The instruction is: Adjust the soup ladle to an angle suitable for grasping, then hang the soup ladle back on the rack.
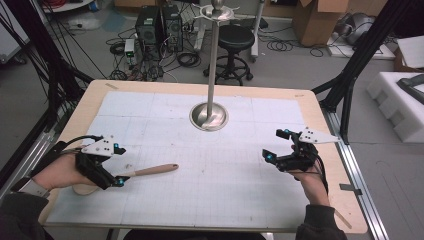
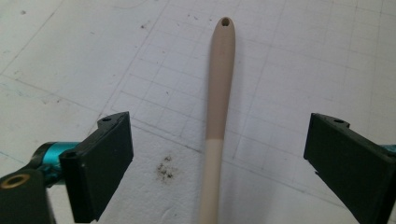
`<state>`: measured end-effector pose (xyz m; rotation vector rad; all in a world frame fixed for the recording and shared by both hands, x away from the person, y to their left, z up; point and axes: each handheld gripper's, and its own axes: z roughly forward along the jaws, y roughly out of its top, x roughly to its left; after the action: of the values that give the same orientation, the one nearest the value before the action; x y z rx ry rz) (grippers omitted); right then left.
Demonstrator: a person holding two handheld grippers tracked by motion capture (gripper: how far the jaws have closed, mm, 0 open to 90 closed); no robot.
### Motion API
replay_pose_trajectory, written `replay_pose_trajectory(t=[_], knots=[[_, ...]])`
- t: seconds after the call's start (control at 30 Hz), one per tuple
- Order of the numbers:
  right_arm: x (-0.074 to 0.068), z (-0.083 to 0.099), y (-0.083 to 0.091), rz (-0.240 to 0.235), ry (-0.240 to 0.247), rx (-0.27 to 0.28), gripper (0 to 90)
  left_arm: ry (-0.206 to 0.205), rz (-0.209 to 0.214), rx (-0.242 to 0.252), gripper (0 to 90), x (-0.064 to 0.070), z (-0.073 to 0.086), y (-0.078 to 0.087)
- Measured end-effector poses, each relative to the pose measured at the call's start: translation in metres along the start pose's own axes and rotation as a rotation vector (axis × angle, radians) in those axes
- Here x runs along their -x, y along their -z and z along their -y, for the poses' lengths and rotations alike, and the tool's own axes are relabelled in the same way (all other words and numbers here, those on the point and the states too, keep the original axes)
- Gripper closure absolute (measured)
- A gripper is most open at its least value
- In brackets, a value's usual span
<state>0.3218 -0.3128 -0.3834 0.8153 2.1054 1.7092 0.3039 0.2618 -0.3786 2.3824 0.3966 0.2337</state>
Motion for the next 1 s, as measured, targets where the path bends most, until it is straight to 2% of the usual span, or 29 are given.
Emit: replay_pose_trajectory(t=[0.23,0.57,0.67,0.73,0.8,1.0], knots=[[-0.002,-0.001,0.004,0.006,-0.002,0.012,0.3,0.002,-0.001,-0.032,12.0,-0.002,0.002,-0.003],[0.001,0.001,-0.003,-0.009,0.002,-0.015,0.4,0.004,0.002,-0.086,21.3,-0.008,0.004,-0.009],[0.001,0.001,0.000,-0.003,-0.003,-0.011,0.4,0.005,0.013,-0.117,24.1,-0.011,0.005,-0.011],[0.001,0.001,0.003,0.002,-0.006,-0.005,0.4,0.017,0.020,-0.143,29.6,-0.012,0.006,-0.013],[0.001,0.001,0.005,0.007,-0.009,-0.003,0.3,0.028,0.027,-0.162,30.3,-0.013,0.007,-0.016],[-0.002,0.002,0.005,0.006,-0.008,-0.010,0.4,-0.002,0.031,-0.204,33.4,-0.011,0.007,-0.022]])
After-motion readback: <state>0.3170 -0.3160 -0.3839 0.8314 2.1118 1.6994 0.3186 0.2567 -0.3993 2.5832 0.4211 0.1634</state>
